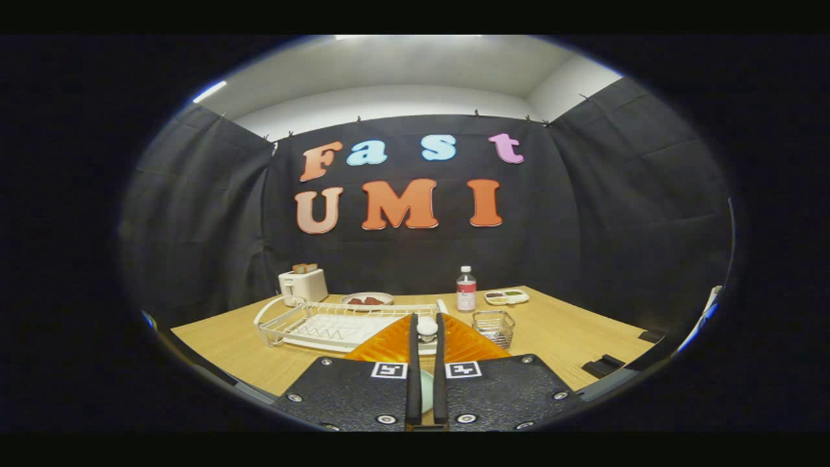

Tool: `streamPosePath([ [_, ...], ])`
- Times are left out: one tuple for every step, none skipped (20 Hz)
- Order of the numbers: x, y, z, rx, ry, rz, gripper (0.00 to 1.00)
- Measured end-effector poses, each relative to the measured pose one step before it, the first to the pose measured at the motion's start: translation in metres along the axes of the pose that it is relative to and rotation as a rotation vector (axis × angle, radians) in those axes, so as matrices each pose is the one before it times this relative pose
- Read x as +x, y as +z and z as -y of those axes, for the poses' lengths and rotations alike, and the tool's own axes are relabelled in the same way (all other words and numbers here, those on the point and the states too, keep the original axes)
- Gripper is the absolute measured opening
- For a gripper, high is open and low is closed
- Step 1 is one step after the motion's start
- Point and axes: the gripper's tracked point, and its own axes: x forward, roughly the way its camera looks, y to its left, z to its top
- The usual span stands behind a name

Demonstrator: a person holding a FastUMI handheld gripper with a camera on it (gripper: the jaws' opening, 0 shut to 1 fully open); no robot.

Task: Take the plate from the dish rack, then take the spoon from the basket and place it into the plate.

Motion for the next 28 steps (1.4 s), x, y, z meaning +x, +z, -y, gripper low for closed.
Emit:
streamPosePath([
  [-0.00171,-0.00523,-0.00802,-0.00258,0.01866,-0.01103,0.07],
  [-0.00121,-0.00496,-0.00863,-0.0005,0.02055,-0.00816,0.07],
  [0.00149,-0.00539,-0.0074,0.00009,0.01946,-0.01199,0.07],
  [0.00158,-0.0061,-0.0054,0.00014,0.01758,-0.01113,0.07],
  [0.00211,-0.00727,-0.00535,0.0001,0.01384,-0.01806,0.07],
  [0.00169,-0.00843,-0.00337,-0.00052,0.01022,-0.0184,0.07],
  [0.00287,-0.00651,-0.00209,-0.00113,0.00669,-0.01449,0.07],
  [0.00074,-0.00504,-0.0028,-0.00119,0.00557,-0.0114,0.07],
  [0.00233,-0.00578,-0.00184,-0.00179,0.00548,-0.01519,0.07],
  [0.00218,-0.00621,-0.0011,-0.00151,0.00617,-0.01168,0.07],
  [0.00268,-0.0049,-0.00133,0.00059,0.00468,-0.01098,0.07],
  [0.00096,-0.00437,-0.00088,0.00306,0.00394,-0.00729,0.07],
  [0.00184,-0.00311,-0.00023,0.00686,0.00359,-0.0109,0.07],
  [0.00165,-0.00575,-0.00083,0.00723,0.0052,-0.01084,0.07],
  [0.00278,-0.00339,-0.00061,0.00398,0.00327,-0.01185,0.07],
  [-0.00024,-0.00431,0.00036,-0.00116,0.00353,-0.01386,0.07],
  [-0.00071,0.00168,-0.00086,-0.00099,0.00432,0.00627,0.07],
  [0.00159,0.00078,-0.00102,-0.00473,0.00623,0.00325,0.07],
  [0.00124,-0.0003,-0.00135,-0.00976,0.00728,-0.00187,0.07],
  [0.0026,-0.00238,-0.00037,-0.01025,0.00361,-0.00357,0.07],
  [0.00215,-0.00158,-0.00054,-0.00531,0.00439,-0.00722,0.09],
  [0.0014,-0.00705,0.00024,-0.00335,0.0021,-0.01954,0.1],
  [0.00197,-0.00796,0.00015,-0.0012,-0.00067,-0.02354,0.12],
  [0.00135,-0.00403,0.00108,0.00008,-0.00456,-0.01704,0.14],
  [0.00226,-0.00314,0.00321,0.00441,-0.00909,-0.01819,0.16],
  [0.00256,-0.00271,0.00204,0.00584,-0.00307,-0.01261,0.18],
  [0.001,0.00078,0.00199,0.00693,-0.00409,-0.00287,0.2],
  [-0.00138,0.0001,0.0034,0.00268,-0.00647,0.00325,0.22],
])
